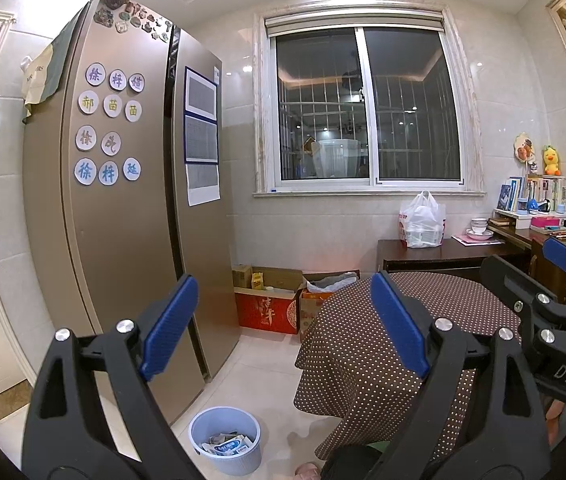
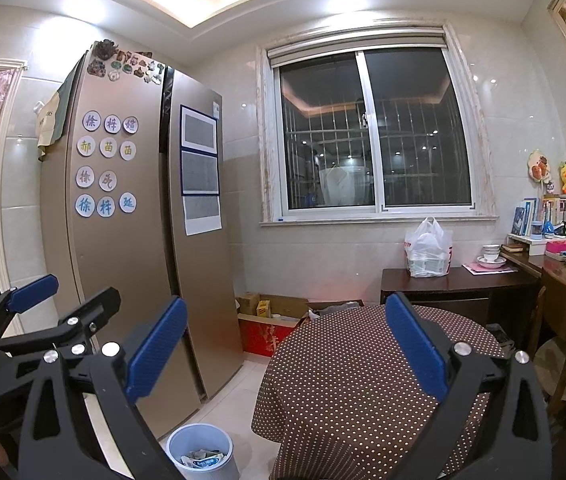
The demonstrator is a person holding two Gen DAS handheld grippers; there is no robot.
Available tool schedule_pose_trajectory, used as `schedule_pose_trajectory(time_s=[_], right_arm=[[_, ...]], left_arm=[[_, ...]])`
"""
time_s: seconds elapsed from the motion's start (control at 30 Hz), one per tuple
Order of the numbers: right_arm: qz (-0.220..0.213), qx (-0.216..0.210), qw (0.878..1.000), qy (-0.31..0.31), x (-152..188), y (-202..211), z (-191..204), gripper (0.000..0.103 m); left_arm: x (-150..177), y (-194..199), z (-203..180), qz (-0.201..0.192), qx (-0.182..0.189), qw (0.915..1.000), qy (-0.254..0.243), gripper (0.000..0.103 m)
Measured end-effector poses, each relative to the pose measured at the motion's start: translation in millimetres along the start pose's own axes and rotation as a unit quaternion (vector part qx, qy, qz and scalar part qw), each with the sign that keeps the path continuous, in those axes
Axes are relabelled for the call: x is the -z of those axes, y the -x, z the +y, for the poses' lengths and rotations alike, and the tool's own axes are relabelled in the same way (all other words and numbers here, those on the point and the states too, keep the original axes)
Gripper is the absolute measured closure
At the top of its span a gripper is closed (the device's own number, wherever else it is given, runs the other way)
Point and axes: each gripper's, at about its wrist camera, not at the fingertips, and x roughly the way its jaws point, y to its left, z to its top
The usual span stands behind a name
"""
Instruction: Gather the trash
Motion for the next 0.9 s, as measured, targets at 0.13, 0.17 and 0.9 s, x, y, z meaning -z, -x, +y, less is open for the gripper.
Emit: schedule_pose_trajectory(time_s=[0.13, 0.17, 0.9], right_arm=[[0.001, -0.001, 1.0, 0.0, 0.2, 0.0, 0.3, 0.005], [0.0, 0.0, 1.0, 0.0, -0.3, -0.3, 0.1, 0.005], [0.003, -0.003, 1.0, -0.003, 0.3, -0.5, 4.7, 0.005]], left_arm=[[0.9, -0.1, -0.3, 0.0, -0.001, 1.0, -0.001, 0.016], [1.5, -0.6, -0.2, 0.0, -0.001, 1.0, -0.001, 0.016], [2.3, -1.0, 0.9, 0.0, -0.001, 1.0, -0.001, 0.016]])
